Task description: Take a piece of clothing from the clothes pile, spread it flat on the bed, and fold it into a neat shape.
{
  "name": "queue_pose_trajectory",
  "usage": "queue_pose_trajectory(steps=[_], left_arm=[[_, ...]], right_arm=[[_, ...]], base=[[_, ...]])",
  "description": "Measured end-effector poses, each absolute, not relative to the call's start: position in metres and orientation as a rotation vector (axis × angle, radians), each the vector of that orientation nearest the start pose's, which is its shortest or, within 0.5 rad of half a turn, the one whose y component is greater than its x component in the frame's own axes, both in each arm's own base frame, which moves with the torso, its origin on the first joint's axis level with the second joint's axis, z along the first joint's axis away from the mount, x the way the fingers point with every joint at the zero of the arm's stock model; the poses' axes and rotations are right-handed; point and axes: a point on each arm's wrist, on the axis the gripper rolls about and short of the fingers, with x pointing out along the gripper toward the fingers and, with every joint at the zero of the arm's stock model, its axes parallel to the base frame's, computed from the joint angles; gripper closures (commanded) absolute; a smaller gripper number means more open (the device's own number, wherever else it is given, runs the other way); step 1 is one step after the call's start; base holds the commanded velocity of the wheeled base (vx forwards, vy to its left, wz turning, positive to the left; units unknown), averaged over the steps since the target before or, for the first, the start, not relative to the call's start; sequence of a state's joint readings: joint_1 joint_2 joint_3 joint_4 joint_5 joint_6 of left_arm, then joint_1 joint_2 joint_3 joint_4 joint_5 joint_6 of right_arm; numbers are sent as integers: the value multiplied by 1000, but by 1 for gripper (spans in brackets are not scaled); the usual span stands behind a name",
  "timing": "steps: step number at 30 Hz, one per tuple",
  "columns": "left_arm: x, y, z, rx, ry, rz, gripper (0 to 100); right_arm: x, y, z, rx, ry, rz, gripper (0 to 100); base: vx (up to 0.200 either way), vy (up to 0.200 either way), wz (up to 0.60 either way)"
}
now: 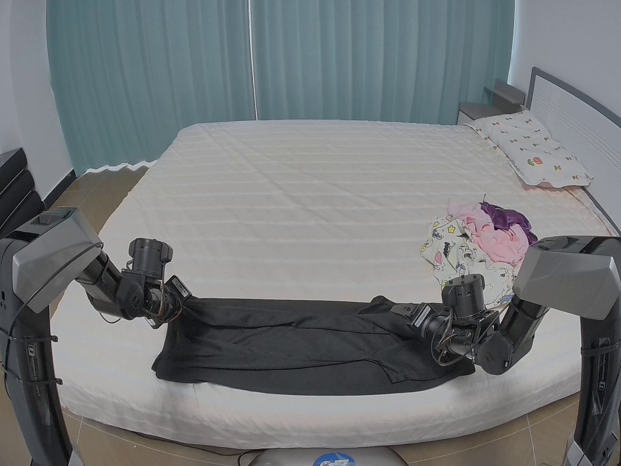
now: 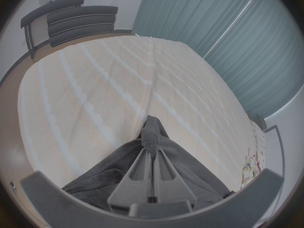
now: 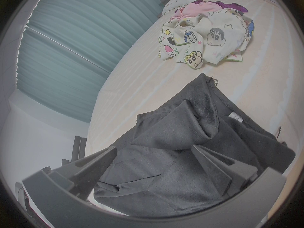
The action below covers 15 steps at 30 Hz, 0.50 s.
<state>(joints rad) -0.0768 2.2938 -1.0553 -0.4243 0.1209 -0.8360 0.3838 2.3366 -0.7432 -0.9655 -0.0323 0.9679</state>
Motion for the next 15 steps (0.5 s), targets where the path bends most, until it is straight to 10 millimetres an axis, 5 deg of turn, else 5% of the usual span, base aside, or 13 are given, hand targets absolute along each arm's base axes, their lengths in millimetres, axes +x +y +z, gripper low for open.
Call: queue_pose_trajectory(steps=[9, 10, 15], left_arm=[[396, -28, 10, -708, 740, 375, 100], [396, -28, 10, -709, 741, 375, 100], [395, -28, 10, -709, 741, 375, 100]], right_arm=[[343, 140, -27, 766, 700, -37, 0], [344, 140, -28, 758, 694, -46, 100], [348, 143, -34, 730, 685, -79, 100]], base=[[0, 0, 0], [0, 0, 0], [0, 0, 0]])
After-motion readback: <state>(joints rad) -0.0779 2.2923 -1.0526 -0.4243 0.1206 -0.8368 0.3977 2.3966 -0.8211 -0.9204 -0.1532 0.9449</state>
